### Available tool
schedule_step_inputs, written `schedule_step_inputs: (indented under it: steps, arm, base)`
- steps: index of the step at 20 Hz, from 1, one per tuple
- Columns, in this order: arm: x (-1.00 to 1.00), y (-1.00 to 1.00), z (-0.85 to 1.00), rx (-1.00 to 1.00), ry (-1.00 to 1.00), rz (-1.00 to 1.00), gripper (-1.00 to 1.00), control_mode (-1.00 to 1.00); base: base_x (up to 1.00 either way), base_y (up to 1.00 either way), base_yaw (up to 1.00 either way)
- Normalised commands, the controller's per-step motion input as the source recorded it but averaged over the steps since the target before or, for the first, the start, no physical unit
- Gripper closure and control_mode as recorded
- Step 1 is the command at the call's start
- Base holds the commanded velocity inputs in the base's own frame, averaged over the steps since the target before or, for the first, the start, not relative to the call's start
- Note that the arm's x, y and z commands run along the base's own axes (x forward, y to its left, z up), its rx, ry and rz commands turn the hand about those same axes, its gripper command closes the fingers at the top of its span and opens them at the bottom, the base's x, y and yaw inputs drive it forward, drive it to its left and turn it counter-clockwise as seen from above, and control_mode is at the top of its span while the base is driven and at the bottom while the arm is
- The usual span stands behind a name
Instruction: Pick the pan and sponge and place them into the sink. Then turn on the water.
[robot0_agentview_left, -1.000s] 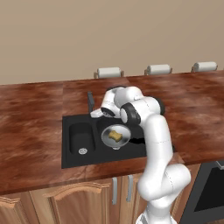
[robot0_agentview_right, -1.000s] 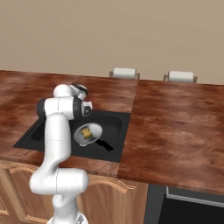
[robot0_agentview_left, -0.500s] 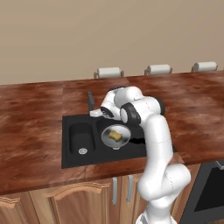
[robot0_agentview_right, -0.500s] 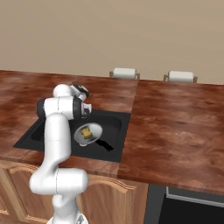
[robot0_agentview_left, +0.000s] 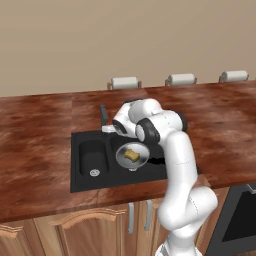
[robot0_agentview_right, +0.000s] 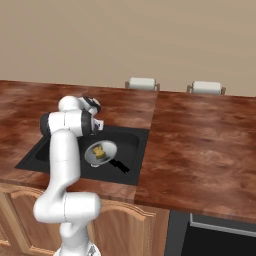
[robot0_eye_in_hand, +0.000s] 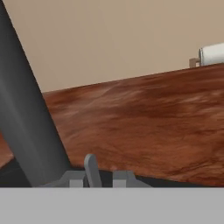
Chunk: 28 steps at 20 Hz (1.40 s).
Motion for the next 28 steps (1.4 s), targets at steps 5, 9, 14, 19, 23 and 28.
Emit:
schedule_step_inputs:
  steps: [5, 9, 14, 19, 23, 28]
  arm:
    - [0.03, -0.55, 0.00, 0.02, 0.00, -0.03, 1.00, -1.00]
    - [0.12, -0.59, -0.01, 0.01, -0.01, 0.00, 1.00, -1.00]
    - [0.16, -0.59, -0.01, 0.01, -0.01, 0.00, 1.00, -1.00]
    - [0.22, -0.58, -0.12, 0.01, 0.00, 0.00, 1.00, -1.00]
    - [0.33, -0.55, -0.23, 0.01, 0.00, 0.00, 1.00, -1.00]
    - [0.38, -0.37, -0.38, 0.00, 0.00, -0.04, 1.00, -1.00]
  base:
    - [0.00, 0.00, 0.00]
    - [0.00, 0.00, 0.00]
    - [0.00, 0.00, 0.00]
    - [0.00, 0.00, 0.00]
    - [0.00, 0.00, 0.00]
    - [0.00, 0.00, 0.00]
